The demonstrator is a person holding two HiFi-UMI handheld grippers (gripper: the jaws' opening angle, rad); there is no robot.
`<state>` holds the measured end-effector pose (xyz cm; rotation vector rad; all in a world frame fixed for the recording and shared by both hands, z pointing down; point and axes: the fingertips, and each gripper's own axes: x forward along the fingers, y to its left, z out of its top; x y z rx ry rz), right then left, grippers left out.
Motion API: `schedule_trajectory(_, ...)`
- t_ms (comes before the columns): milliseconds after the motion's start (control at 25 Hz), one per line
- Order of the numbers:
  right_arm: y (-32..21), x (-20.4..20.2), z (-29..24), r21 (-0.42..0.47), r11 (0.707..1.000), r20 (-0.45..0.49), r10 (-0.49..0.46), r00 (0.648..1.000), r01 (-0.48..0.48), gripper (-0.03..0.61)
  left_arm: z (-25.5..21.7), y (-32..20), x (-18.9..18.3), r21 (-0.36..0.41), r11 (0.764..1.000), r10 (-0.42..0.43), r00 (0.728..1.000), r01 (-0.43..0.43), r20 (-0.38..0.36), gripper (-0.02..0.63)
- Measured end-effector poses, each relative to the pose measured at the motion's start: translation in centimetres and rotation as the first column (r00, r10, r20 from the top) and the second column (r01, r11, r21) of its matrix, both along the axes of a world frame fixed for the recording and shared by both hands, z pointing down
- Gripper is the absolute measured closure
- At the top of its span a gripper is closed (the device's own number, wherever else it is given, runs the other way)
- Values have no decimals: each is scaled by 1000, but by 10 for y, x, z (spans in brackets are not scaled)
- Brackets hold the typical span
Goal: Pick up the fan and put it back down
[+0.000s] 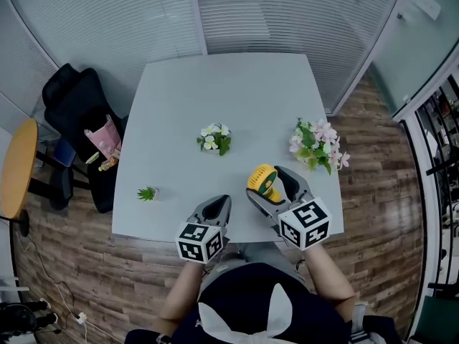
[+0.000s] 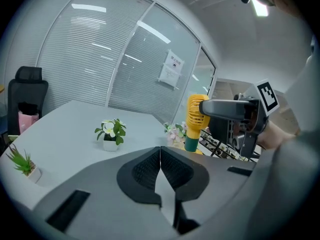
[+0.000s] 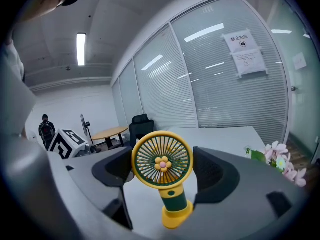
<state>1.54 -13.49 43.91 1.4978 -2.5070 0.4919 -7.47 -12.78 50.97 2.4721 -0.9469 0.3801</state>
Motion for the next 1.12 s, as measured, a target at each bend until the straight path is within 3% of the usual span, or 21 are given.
schedule_trajectory(560,45,14,29,-61,994,-5,93,996,-94,198,9,35,16,-31,996,80,997,-80,0,591)
schedule_trajectory(1120,38,11,66,-109,994,-1,31,1000,-31,196,12,30,14,-39,999,17,1000,-16,11,592)
